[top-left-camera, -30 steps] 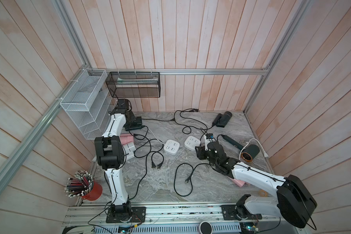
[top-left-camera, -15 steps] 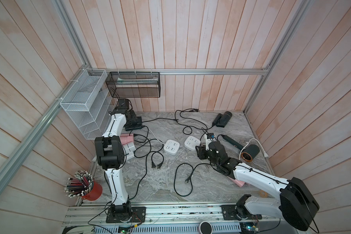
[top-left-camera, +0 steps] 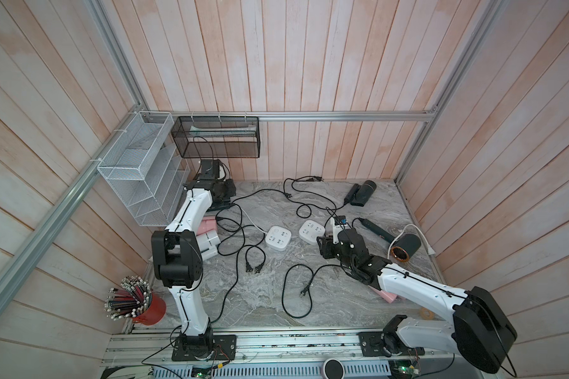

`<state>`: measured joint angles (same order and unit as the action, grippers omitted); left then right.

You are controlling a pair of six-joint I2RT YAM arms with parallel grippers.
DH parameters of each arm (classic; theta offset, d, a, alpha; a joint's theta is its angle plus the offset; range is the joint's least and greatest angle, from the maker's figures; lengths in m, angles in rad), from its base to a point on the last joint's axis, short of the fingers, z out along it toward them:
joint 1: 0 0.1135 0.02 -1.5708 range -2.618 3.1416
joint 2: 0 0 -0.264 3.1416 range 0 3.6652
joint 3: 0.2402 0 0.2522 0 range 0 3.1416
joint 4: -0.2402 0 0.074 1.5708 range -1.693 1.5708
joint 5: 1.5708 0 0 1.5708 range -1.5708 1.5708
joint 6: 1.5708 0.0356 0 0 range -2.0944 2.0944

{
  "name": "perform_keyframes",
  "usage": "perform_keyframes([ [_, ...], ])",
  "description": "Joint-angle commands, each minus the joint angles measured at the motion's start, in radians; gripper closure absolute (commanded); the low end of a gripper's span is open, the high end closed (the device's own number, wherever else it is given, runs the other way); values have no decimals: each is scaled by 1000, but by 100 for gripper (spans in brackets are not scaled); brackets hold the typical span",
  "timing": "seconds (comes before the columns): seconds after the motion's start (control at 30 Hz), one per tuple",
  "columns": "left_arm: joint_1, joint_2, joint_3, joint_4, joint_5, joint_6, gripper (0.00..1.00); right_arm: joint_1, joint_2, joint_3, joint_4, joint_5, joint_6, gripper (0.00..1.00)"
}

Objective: Charge the blow dryers
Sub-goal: Move the charging cable to the center of the board, then pick up the charging cable from the center of the board.

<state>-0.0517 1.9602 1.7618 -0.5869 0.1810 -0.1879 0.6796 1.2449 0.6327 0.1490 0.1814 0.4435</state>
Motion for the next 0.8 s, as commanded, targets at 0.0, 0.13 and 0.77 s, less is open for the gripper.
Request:
perform_keyframes([
  [0.0, -20, 78, 82, -13, 41, 73, 51, -3, 16, 5, -3, -10, -11, 47],
  [0.13, -44, 176, 165, 6, -10, 95, 49, -3, 29, 5, 7, -17, -9, 48],
  [0.77, -66, 534, 537, -211, -271, 196, 46, -4, 106, 37, 15, -20, -17, 48],
])
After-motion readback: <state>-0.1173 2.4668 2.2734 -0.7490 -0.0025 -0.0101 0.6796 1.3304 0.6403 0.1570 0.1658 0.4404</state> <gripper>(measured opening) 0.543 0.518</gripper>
